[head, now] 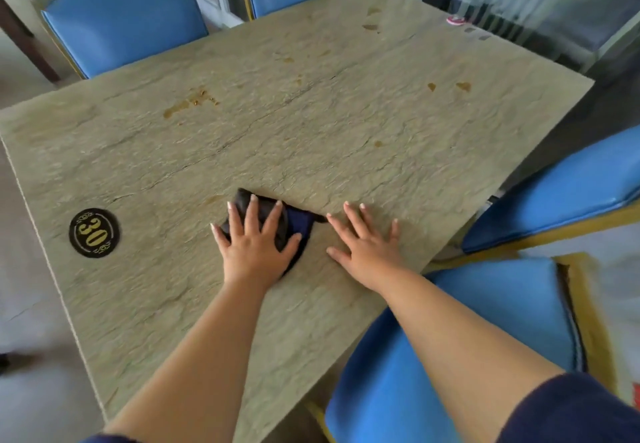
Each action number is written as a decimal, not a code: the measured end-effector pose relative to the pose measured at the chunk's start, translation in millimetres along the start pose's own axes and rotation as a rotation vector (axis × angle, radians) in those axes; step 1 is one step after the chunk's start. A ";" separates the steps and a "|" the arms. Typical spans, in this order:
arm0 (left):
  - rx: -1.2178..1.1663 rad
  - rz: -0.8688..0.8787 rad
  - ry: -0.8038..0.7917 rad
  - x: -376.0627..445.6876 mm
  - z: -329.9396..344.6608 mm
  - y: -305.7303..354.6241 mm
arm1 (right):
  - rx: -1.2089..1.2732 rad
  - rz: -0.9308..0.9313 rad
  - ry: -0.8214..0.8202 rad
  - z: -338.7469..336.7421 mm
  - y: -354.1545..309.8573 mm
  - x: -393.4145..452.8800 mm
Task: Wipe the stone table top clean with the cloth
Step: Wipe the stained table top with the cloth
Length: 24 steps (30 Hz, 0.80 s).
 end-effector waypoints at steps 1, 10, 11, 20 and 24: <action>-0.022 -0.044 0.003 3.5 -0.7 -2.6 | -0.003 -0.001 -0.003 0.6 0.1 0.8; -0.070 0.074 0.120 -124.7 17.8 48.4 | 0.031 -0.005 -0.039 2.0 -4.6 1.5; -0.056 0.118 0.118 -132.6 21.3 49.7 | 0.030 -0.005 -0.049 2.5 -5.3 0.5; -0.036 -0.125 -0.002 -66.8 12.1 13.7 | 0.087 -0.021 -0.126 -3.2 -4.3 6.1; -0.042 -0.027 0.009 -92.3 22.3 85.4 | -0.018 -0.151 -0.084 -20.7 5.2 18.8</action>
Point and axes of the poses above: each hand's wrist, its own x-axis towards the middle knuckle, its own z-axis out of the palm, y = z × x, the point moved 9 cm from there along x, towards the middle knuckle, and after that the axes turned 2 degrees about -y, right-handed, at the moved point
